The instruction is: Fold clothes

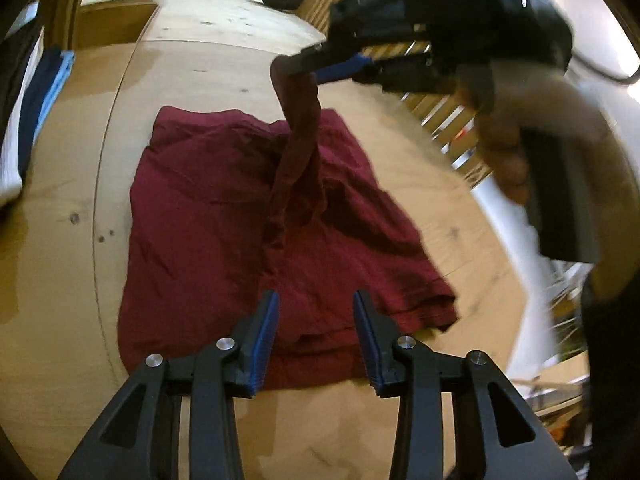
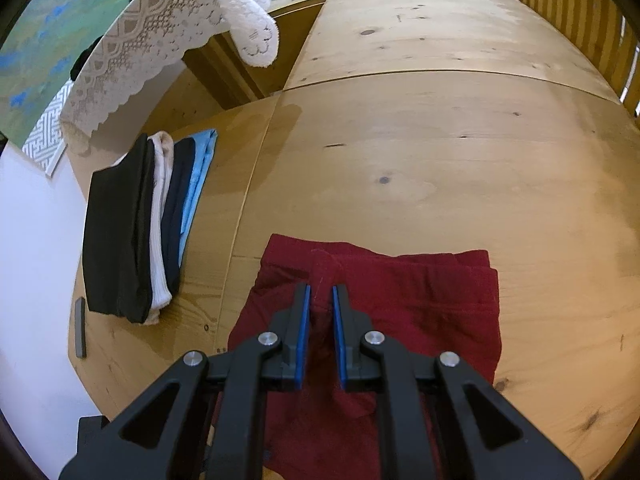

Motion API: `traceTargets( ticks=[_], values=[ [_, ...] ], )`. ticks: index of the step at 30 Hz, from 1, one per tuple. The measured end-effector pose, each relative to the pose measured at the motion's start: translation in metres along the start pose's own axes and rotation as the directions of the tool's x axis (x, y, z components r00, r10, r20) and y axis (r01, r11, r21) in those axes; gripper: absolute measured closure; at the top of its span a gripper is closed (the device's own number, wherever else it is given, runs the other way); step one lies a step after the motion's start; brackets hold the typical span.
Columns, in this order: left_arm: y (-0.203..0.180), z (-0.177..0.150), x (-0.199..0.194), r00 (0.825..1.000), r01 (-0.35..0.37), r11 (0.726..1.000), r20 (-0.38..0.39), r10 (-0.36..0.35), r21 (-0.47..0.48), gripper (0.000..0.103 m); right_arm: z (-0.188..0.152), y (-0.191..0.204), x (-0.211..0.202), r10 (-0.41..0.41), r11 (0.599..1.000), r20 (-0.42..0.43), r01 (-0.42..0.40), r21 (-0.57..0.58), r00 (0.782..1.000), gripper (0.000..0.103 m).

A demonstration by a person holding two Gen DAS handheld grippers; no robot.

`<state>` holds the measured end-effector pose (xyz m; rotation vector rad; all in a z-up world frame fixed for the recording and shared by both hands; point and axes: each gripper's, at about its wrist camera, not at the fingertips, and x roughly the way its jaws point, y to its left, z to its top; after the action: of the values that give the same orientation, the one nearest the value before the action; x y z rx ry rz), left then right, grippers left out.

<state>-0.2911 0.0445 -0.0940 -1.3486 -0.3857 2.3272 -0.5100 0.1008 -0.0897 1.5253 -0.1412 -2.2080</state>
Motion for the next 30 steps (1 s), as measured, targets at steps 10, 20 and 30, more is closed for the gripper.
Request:
traceTargets(
  ticks=[10, 20, 30],
  values=[
    [-0.017, -0.006, 0.014, 0.994, -0.096, 0.981, -0.028, 0.102, 0.168, 0.100, -0.005, 0.005, 0.003, 0.033, 0.999, -0.009, -0.033, -0.020, 0.999, 0.092],
    [-0.017, 0.000, -0.006, 0.981, -0.193, 0.963, 0.030, 0.190, 0.190, 0.075, -0.009, -0.001, -0.004, 0.052, 0.998, -0.007, -0.052, -0.021, 0.999, 0.092],
    [-0.021, 0.002, 0.017, 0.970, -0.235, 0.944, -0.003, 0.242, 0.232, 0.053, -0.009, 0.001, -0.005, 0.074, 0.997, -0.018, -0.074, -0.034, 0.997, 0.092]
  ],
)
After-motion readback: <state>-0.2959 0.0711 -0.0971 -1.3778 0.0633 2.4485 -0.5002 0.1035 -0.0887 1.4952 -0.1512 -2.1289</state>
